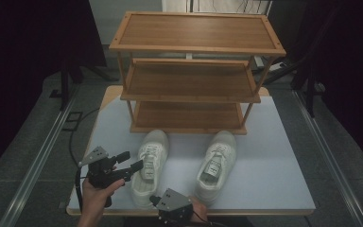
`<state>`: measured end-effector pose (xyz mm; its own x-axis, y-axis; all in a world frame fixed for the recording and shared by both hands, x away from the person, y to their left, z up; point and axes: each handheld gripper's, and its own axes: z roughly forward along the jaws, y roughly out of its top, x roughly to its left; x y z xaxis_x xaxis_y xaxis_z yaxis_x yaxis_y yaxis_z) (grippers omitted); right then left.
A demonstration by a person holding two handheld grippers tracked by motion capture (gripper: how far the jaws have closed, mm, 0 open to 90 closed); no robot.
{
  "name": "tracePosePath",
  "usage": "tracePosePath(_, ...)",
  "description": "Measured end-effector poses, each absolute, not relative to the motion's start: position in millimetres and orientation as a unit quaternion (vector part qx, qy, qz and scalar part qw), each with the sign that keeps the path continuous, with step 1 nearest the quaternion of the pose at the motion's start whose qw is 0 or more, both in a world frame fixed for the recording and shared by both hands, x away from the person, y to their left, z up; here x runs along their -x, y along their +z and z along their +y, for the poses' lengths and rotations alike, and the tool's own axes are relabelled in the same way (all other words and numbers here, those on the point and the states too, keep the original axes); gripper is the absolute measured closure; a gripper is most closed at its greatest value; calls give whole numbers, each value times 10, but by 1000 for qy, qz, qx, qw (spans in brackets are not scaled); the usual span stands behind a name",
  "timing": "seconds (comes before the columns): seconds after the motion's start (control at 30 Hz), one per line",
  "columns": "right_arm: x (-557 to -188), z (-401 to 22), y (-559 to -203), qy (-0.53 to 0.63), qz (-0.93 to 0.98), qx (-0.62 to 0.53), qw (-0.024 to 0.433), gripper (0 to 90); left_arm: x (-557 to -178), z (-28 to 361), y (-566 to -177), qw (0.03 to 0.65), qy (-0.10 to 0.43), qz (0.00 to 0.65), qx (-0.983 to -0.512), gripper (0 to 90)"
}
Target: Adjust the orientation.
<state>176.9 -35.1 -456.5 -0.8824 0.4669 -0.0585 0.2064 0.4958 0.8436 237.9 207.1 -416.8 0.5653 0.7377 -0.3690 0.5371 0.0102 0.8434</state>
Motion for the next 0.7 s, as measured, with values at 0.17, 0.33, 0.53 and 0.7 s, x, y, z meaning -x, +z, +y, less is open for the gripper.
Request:
tracePosePath(0.17, -1803, -229, -4638, 475, 854, -177, 115, 861, -2393, 2076, -4209, 539, 91, 463, -697, 276)
tracePosePath(0.33, -1835, -275, -4640, 485, 850, -179, 104, 828, -2399, 2057, -4228, 534, 94, 465, -700, 276)
tracePosePath(0.53, -1860, -635, -4448, 516, 824, -207, 111, 743, -2411, 2072, -4264, 533, 93, 470, -697, 287)
tracePosePath(0.7, -1884, -1057, -4273, 539, 794, -246, 135, 614, -2431, 2064, -4300, 537, 94, 483, -685, 286)
